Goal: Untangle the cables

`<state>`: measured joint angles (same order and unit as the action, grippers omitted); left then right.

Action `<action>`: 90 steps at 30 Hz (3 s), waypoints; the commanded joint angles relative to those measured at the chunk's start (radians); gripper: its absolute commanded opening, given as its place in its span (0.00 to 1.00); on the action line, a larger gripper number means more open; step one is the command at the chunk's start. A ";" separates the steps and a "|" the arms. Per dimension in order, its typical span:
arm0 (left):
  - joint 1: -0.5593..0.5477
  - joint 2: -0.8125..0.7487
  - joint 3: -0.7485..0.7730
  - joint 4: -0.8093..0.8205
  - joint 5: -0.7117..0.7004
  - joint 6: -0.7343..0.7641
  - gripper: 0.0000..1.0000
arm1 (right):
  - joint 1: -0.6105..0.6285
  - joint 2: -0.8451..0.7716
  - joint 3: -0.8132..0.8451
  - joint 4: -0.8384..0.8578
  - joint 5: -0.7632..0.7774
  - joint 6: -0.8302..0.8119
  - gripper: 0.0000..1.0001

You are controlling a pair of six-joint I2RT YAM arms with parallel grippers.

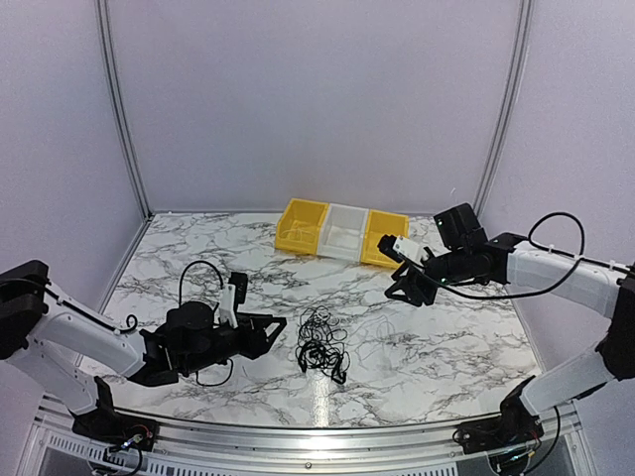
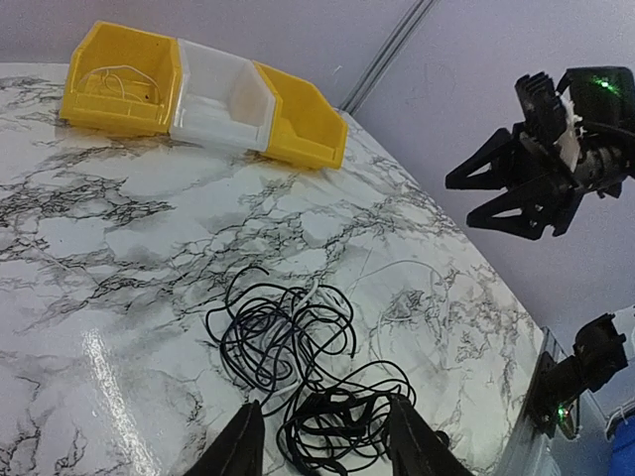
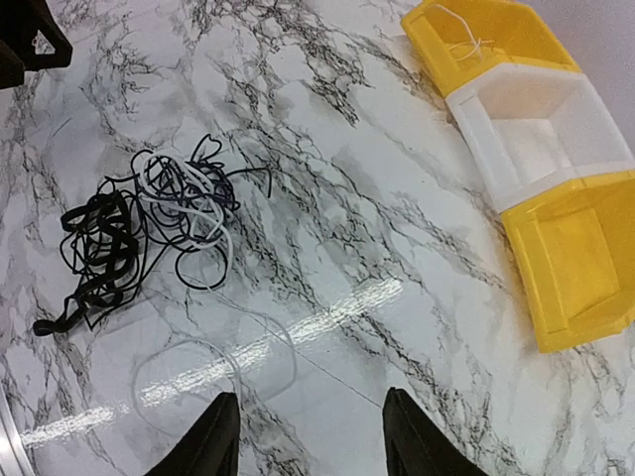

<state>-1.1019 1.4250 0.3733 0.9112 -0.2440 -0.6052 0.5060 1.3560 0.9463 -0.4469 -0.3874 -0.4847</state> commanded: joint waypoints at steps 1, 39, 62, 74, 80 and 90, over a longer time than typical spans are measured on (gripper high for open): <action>-0.004 0.102 0.097 -0.080 0.044 -0.011 0.46 | 0.005 -0.059 0.039 0.060 0.062 -0.054 0.51; 0.145 0.467 0.467 -0.196 0.275 -0.080 0.00 | 0.251 0.521 0.340 0.168 0.026 -0.119 0.16; 0.191 0.207 0.403 -0.231 0.385 0.035 0.30 | 0.231 0.310 0.138 0.173 -0.134 -0.058 0.04; 0.193 0.375 0.477 -0.261 0.473 0.062 0.34 | 0.204 0.322 0.077 0.218 -0.122 -0.059 0.35; 0.194 0.453 0.533 -0.269 0.508 0.081 0.34 | 0.138 0.332 0.081 0.210 -0.145 -0.049 0.33; 0.194 0.497 0.530 -0.272 0.536 0.052 0.34 | 0.101 0.328 0.082 0.180 -0.227 -0.052 0.23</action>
<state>-0.9131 1.9114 0.9028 0.6529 0.2649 -0.5488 0.6071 1.6829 1.0164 -0.2539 -0.5446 -0.5346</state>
